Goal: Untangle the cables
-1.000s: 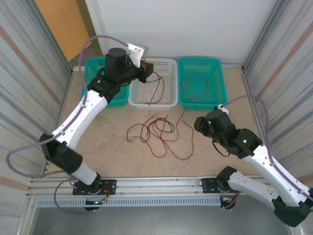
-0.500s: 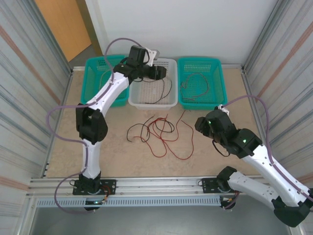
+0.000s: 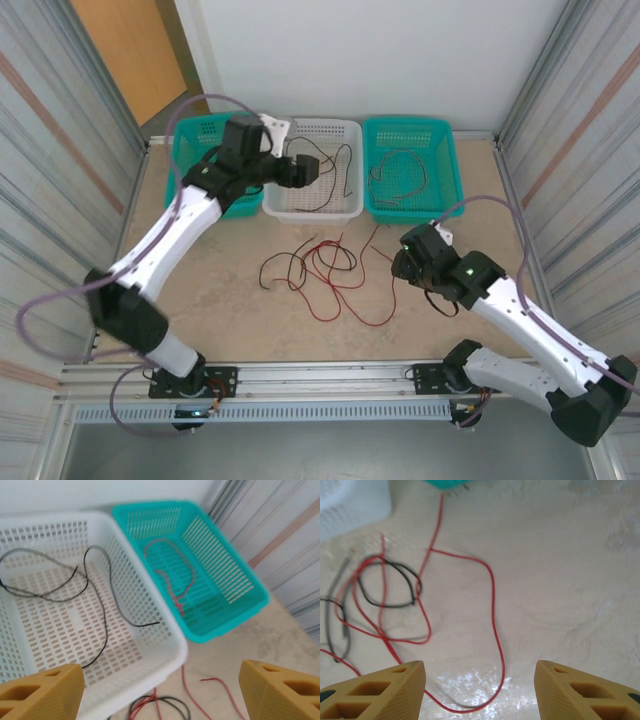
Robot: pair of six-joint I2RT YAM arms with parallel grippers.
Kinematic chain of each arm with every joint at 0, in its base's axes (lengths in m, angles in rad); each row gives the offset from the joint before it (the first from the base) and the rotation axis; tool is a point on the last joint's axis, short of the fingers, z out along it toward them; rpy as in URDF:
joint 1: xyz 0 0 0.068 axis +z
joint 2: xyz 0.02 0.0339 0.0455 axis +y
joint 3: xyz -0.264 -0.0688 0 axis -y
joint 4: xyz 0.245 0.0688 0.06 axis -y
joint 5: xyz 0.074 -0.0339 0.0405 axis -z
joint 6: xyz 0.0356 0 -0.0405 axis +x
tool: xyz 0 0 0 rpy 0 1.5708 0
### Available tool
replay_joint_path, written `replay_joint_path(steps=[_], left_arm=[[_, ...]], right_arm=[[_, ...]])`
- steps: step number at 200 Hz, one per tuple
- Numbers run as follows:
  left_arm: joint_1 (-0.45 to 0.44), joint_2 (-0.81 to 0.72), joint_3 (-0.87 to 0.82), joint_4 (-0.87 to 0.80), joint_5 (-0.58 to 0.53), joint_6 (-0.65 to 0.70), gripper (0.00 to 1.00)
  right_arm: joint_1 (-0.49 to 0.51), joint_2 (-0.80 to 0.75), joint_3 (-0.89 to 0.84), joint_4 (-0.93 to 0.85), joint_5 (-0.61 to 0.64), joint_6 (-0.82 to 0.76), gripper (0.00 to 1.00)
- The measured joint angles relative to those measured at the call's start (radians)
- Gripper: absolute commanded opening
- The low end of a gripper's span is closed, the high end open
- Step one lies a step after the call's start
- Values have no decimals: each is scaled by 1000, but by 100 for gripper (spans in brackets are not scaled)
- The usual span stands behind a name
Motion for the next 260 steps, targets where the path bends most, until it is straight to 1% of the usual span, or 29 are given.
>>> replay_joint_path(steps=[18,38,59,72,83,97,130,135,148,161,171,191,205,226,260], left_arm=[[-8,-151,-139,32,3,-32,78],[-7,-275,-314,69,28,-81,76],[-21,-362,-494,83,50,-130,74],[-44,-404,-588,78,53,-156,73],[-66,-431,-642,75,51,-171,71],[-91,-460,-692,77,51,-194,70],[-154,-463,-734,101,37,-238,68],[-165,-459,-734,103,33,-242,68],[-191,-443,-734,113,25,-249,68],[-212,-426,-734,123,18,-251,68],[-222,-416,-734,126,13,-252,68],[-230,-408,-734,130,1,-256,68],[-232,-403,-734,137,-1,-259,68],[-237,-383,-734,153,-1,-260,68],[-263,-345,-733,168,-1,-259,69]], right_arm=[[0,43,-46,6,-32,2,57],[0,103,-92,28,-72,7,55],[0,177,-125,61,-122,8,52],[0,229,-138,87,-151,6,47],[0,281,-142,104,-171,6,43],[0,347,-142,131,-184,-1,42],[-8,473,-138,178,-199,-11,35],[-11,491,-138,185,-200,-16,33],[-19,531,-131,201,-208,-26,17],[-24,552,-109,214,-219,-35,6],[-24,559,-100,213,-225,-39,0],[-11,557,-96,207,-216,-51,0],[19,536,-79,180,-173,-54,0],[96,442,2,111,-87,-61,0],[225,258,229,30,68,-98,0]])
